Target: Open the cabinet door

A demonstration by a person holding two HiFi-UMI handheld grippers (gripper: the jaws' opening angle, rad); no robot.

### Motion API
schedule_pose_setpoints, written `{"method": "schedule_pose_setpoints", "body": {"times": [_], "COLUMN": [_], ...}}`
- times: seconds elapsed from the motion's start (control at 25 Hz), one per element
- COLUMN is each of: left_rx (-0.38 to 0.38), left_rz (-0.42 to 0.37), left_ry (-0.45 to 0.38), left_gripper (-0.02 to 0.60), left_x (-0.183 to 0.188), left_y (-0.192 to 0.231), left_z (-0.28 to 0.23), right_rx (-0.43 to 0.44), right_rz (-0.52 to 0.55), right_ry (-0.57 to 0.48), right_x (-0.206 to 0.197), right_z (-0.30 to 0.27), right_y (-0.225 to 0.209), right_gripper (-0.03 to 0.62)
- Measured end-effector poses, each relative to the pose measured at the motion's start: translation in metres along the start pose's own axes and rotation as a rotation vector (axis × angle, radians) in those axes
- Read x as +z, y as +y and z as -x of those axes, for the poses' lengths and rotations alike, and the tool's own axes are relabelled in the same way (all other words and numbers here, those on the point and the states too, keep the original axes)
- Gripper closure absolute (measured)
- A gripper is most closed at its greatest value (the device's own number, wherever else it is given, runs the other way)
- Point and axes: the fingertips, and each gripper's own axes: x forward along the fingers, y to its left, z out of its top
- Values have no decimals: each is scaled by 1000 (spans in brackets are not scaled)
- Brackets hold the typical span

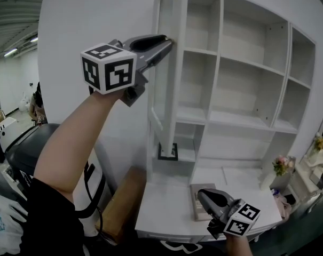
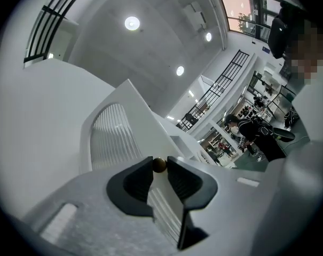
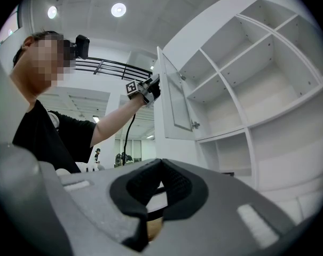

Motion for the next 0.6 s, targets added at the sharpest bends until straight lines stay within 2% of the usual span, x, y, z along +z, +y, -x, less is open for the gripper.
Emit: {"method": "schedule_pose_setpoints", "body": {"times": [0.16,0.32,0.48,0.6], "left_rx": [4,10,12,43], "left_rz": [47,60,129,125], "left_ry": [-16,-9,-24,-33], "left_gripper": [497,491,489,485], "left_x": [5,8,7,7], "left_y": [14,28,40,47], "left_z": [24,42,62,72], "right_rx": [7,21,7,0], "right_rz": [3,26,37,30], "right_ry": [33,49,45,43], "right_x": [-7,-5,-1,-2], "right_z": [-9,-9,-3,3], "right_y": [10,23,27,29], "right_gripper": [592,592,592,592]}}
